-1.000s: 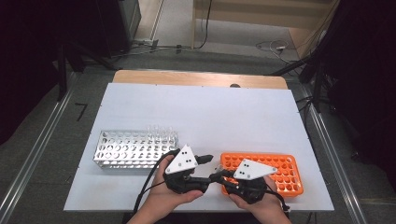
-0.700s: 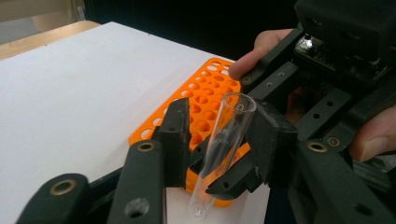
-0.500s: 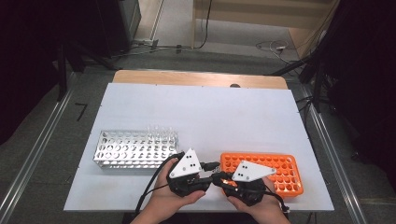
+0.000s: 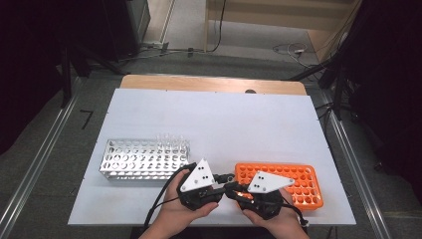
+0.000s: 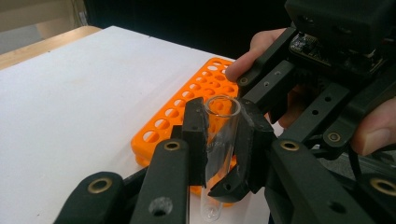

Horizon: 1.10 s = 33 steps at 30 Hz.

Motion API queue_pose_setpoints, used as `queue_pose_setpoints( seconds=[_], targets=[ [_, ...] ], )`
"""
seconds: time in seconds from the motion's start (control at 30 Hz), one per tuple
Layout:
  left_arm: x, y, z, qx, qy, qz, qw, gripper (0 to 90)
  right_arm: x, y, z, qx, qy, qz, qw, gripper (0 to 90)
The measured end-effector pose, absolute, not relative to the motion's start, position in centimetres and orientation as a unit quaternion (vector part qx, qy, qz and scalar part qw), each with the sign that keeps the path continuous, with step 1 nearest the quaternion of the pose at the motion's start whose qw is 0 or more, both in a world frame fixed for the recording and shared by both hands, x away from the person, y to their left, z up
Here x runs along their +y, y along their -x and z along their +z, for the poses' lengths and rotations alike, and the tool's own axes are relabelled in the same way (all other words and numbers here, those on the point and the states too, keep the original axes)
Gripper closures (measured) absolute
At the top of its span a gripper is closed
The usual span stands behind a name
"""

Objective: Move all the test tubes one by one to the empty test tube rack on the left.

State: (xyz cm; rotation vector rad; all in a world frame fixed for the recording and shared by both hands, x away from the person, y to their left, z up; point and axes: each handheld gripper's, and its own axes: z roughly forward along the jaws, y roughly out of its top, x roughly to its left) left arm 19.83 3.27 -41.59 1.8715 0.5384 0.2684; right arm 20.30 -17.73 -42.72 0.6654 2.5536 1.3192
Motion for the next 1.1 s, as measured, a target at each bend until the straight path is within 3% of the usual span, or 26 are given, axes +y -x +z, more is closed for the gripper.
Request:
queue_pose_setpoints(
  seconds=[0.23, 0.77, 0.9, 1.1],
  targets=[
    [3.5, -19.9, -41.3, 0.227, -0.791, 0.119, 0.556, 76.4, -17.8, -20.4, -42.7, 0.860, -0.222, 0.450, 0.091, 70.7],
    [6.5, -20.9, -40.0, 0.263, -0.768, 0.150, 0.564, 76.4, -19.1, -20.9, -42.0, 0.846, -0.215, 0.482, 0.075, 14.7],
    [7.5, -21.1, -39.5, 0.272, -0.761, 0.161, 0.566, 76.4, -19.7, -21.2, -41.9, 0.838, -0.225, 0.491, 0.077, 9.1],
    [9.3, -21.7, -39.0, 0.290, -0.749, 0.177, 0.569, 76.4, -20.8, -21.6, -41.8, 0.827, -0.245, 0.497, 0.097, 7.6]
  ],
)
